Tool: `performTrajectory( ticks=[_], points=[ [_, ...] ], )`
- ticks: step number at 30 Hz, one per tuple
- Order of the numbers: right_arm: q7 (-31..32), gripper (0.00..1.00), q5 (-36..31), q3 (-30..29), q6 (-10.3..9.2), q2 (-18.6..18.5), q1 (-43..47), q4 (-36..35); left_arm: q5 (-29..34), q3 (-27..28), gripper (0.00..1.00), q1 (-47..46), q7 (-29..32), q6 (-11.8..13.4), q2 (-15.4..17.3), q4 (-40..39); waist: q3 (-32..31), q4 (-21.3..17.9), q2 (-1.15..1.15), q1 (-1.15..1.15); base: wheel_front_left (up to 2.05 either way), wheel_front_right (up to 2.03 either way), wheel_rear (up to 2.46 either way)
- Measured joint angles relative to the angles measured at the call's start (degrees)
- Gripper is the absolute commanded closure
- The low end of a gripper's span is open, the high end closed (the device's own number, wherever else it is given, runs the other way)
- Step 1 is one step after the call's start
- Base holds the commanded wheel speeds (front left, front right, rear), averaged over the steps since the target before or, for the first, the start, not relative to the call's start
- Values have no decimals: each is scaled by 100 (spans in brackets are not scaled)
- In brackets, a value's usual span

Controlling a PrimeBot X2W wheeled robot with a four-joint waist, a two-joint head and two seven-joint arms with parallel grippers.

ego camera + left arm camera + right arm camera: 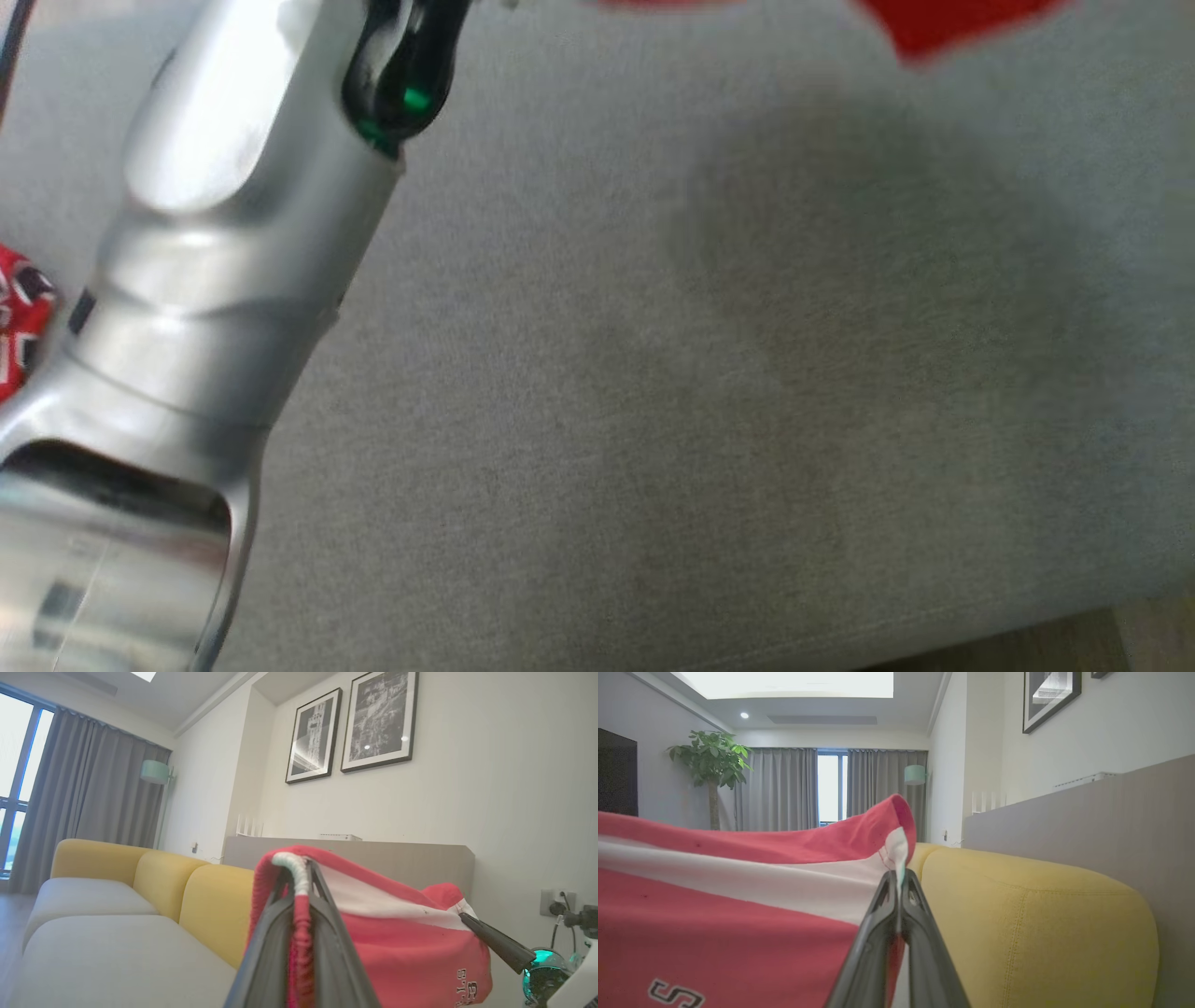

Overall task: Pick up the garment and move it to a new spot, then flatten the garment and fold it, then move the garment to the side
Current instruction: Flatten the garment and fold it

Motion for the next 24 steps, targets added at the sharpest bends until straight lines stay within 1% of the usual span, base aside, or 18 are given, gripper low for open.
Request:
performTrajectory(
  ticks=[2, 5, 7, 10, 13, 17, 20, 24],
  points=[
    [-1, 100, -53, -82, 0, 43, -49, -22, -38, -204, 100, -85, -100, 0, -9, 87, 223, 24, 0, 0, 0, 0, 0],
    [-1, 100, -67, -141, 0, 89, 98, -66, -188, -647, 100, 40, -164, 0, 45, 175, 516, 79, 0, 1, 0, 0, 0],
    [-1, 100, -66, -171, 0, 116, 352, -149, -281, -881, 100, 280, -193, 0, 108, 172, 653, 131, 0, 0, 0, 0, 0],
    [-1, 100, -19, -179, 0, 167, 937, -235, -439, -1044, 100, 859, -211, 0, 266, 99, 738, 235, 0, -1, 0, 0, 0],
    [0, 100, 97, -203, 0, 229, 1600, -389, -450, -853, 100, 1578, -218, 0, 375, -249, 694, 292, 0, -1, 0, 0, 0],
    [0, 100, 189, -380, 0, 270, 2538, -781, -183, -597, 100, 2647, -218, 0, 393, -882, 487, 322, 0, -3, 0, 0, 0],
    [0, 100, 185, -503, 0, 325, 3294, -1087, 56, -464, 100, 3566, -218, -1, 433, -1206, 275, 337, 0, -4, 0, 0, 0],
    [0, 100, 110, -642, 0, 555, 4280, -1496, 279, -147, 100, 4816, -216, 85, 453, -1708, -63, 337, 0, -4, 0, 0, 0]
  ],
)
